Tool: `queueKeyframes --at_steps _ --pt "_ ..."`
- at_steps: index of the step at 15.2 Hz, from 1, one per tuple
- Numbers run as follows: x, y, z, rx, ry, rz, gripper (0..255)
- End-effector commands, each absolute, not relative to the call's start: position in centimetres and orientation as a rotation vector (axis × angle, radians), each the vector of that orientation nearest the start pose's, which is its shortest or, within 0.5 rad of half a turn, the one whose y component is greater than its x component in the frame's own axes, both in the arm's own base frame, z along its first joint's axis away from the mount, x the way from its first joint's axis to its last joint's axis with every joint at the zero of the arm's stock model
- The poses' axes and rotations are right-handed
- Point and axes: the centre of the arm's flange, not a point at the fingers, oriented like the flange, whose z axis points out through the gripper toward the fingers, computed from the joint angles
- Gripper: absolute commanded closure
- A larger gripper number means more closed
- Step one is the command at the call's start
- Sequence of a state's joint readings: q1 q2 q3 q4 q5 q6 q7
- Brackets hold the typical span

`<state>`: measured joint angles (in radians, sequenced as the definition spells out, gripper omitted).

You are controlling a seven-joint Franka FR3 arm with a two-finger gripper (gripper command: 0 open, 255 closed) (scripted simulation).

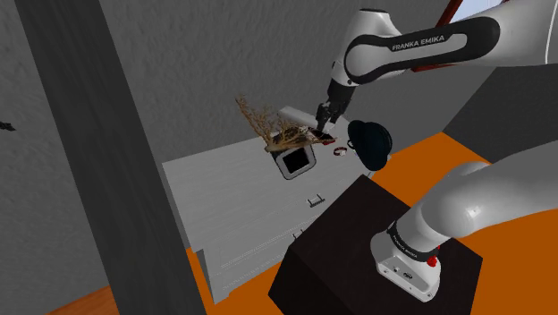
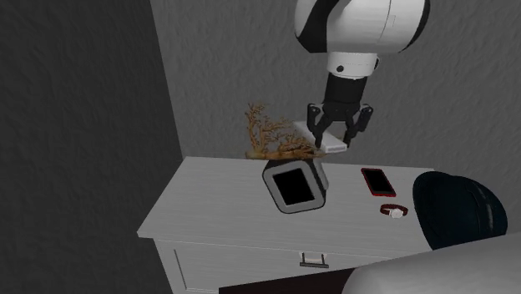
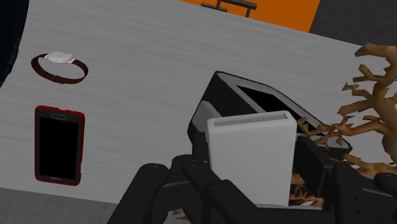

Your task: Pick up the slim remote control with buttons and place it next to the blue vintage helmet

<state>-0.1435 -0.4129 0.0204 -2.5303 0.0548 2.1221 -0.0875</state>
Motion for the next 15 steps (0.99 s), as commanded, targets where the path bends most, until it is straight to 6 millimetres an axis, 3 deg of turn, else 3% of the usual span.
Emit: queueKeyframes --at_steps 1,10,15 --pt "39.8 -7.1 42.0 -3.102 0.100 -0.012 255" --pt "35.4 -18.7 42.0 -3.102 0.100 -0.012 255" --pt "35.4 -18.7 39.4 -3.102 0.100 -0.012 255"
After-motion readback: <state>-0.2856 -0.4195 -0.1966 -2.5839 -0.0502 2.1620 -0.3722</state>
